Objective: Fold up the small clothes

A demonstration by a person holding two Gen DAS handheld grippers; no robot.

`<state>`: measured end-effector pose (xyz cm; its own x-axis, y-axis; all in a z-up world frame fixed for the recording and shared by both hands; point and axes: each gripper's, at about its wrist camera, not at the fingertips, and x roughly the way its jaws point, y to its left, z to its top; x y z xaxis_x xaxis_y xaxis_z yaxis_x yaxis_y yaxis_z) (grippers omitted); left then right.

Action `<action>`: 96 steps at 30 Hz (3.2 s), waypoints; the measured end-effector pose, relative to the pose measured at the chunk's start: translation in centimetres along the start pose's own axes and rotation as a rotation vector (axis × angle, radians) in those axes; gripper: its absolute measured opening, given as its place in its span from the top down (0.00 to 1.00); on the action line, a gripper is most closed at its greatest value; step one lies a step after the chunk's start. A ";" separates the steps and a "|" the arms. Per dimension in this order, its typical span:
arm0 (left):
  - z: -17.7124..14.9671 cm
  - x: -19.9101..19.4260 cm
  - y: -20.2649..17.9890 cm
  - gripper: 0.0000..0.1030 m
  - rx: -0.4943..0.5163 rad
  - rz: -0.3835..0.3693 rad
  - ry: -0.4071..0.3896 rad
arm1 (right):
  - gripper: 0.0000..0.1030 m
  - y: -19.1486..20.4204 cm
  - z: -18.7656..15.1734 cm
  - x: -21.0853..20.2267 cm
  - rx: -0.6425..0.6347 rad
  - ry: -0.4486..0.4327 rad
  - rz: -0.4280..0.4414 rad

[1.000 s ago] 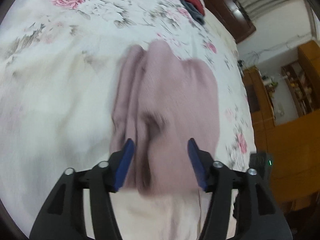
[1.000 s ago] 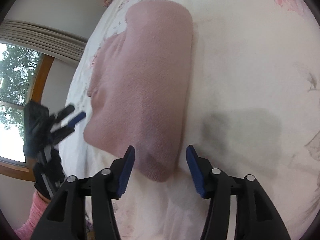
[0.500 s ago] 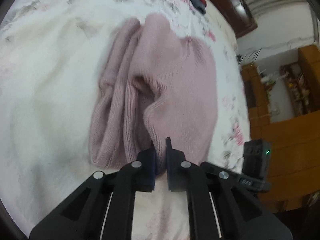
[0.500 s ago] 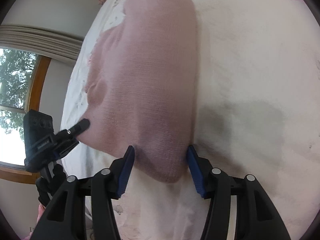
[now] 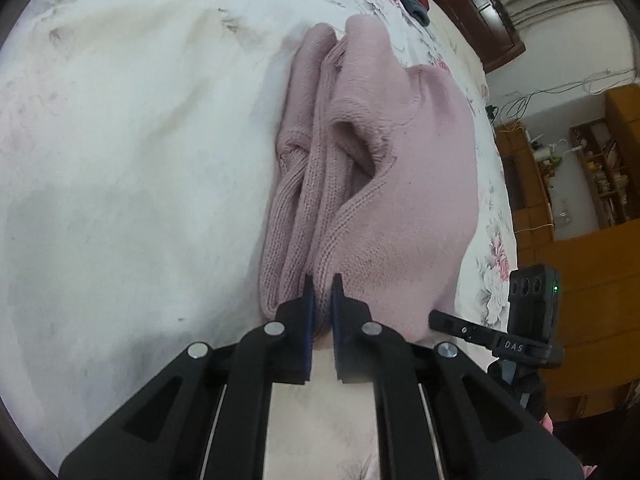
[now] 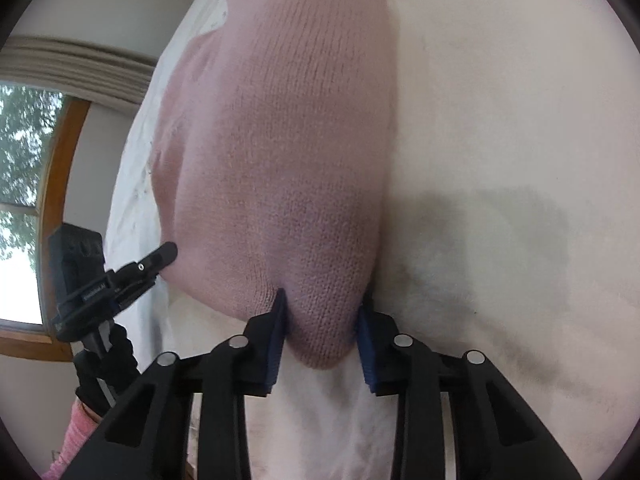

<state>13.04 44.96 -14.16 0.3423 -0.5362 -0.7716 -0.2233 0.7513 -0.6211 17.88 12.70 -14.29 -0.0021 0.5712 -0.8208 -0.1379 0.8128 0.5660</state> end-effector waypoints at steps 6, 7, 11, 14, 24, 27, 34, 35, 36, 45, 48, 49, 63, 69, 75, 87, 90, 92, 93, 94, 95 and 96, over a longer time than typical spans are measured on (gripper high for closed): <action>0.8 -2.5 -1.2 0.68 0.014 0.034 -0.010 | 0.58 1.3 0.5 -0.5 -0.029 -0.003 -0.017; 1.1 -3.2 -1.6 0.61 0.027 0.041 -0.032 | 0.55 1.3 0.5 -1.0 -0.027 -0.015 -0.008; 4.5 -4.7 -3.5 0.49 0.089 0.118 -0.124 | 0.50 1.1 0.2 -2.7 -0.050 -0.055 -0.025; 7.3 -3.4 -4.1 0.47 0.075 0.113 -0.132 | 0.50 1.0 0.3 -2.9 -0.043 -0.063 -0.020; 10.7 1.4 -4.8 0.91 0.056 0.154 -0.080 | 0.50 -0.3 0.1 -2.4 -0.034 -0.050 -0.004; 10.3 -0.7 -5.2 0.92 0.085 0.148 -0.148 | 0.50 -0.1 0.1 -2.4 -0.044 -0.053 -0.006; 10.2 1.0 -1.7 0.91 0.029 0.184 -0.079 | 0.49 -0.1 0.1 -2.2 -0.052 -0.050 -0.009; 10.3 1.1 -1.6 0.90 0.022 0.176 -0.085 | 0.49 -0.3 0.1 -2.3 -0.055 -0.048 -0.012; 10.3 1.0 -1.6 0.87 0.016 0.159 -0.090 | 0.49 -0.2 0.2 -2.3 -0.058 -0.045 -0.014; 10.4 -0.5 -0.8 0.29 0.021 0.055 -0.054 | 0.40 -0.3 2.1 -4.8 -0.049 -0.124 0.046; 10.9 1.2 0.1 0.29 -0.004 0.040 -0.001 | 0.35 -0.6 3.7 -5.2 -0.034 -0.148 0.073; 11.0 1.8 0.2 0.29 -0.007 0.020 0.011 | 0.35 -0.8 4.2 -5.2 -0.024 -0.152 0.085; 11.3 7.5 -2.0 0.24 0.054 -0.204 0.107 | 0.13 -3.2 9.7 0.1 0.083 -0.104 0.326; 10.1 6.9 -2.4 0.55 0.045 -0.223 0.056 | 0.43 -2.0 9.1 -1.3 0.024 -0.128 0.304; 6.4 4.9 -5.9 0.57 0.049 -0.337 0.019 | 0.48 0.3 6.6 -5.7 -0.084 -0.162 0.267; -6.3 3.4 -18.8 0.57 0.220 -0.394 0.044 | 0.48 -3.2 -5.4 -20.7 -0.120 -0.244 0.213; -9.0 5.3 -19.7 0.57 0.218 -0.377 0.073 | 0.48 -5.4 -8.3 -22.2 -0.091 -0.240 0.186; -10.4 6.9 -19.5 0.57 0.208 -0.346 0.090 | 0.48 -7.8 -9.4 -22.3 -0.057 -0.229 0.172; -11.3 8.1 -19.3 0.57 0.206 -0.317 0.106 | 0.48 -8.7 -9.8 -21.9 -0.043 -0.219 0.164; -11.9 9.1 -18.9 0.57 0.193 -0.293 0.123 | 0.48 -9.7 -10.1 -21.4 -0.023 -0.207 0.152; -12.8 10.6 -18.0 0.57 0.169 -0.260 0.147 | 0.48 -11.2 -10.6 -20.2 0.008 -0.183 0.131; -13.2 11.3 -17.4 0.55 0.159 -0.245 0.153 | 0.47 -11.9 -10.7 -18.9 0.032 -0.166 0.117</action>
<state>8.79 20.74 -13.91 0.2248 -0.7506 -0.6213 -0.0018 0.6373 -0.7706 8.93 -9.05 -6.32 0.1476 0.6710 -0.7266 -0.1149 0.7413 0.6612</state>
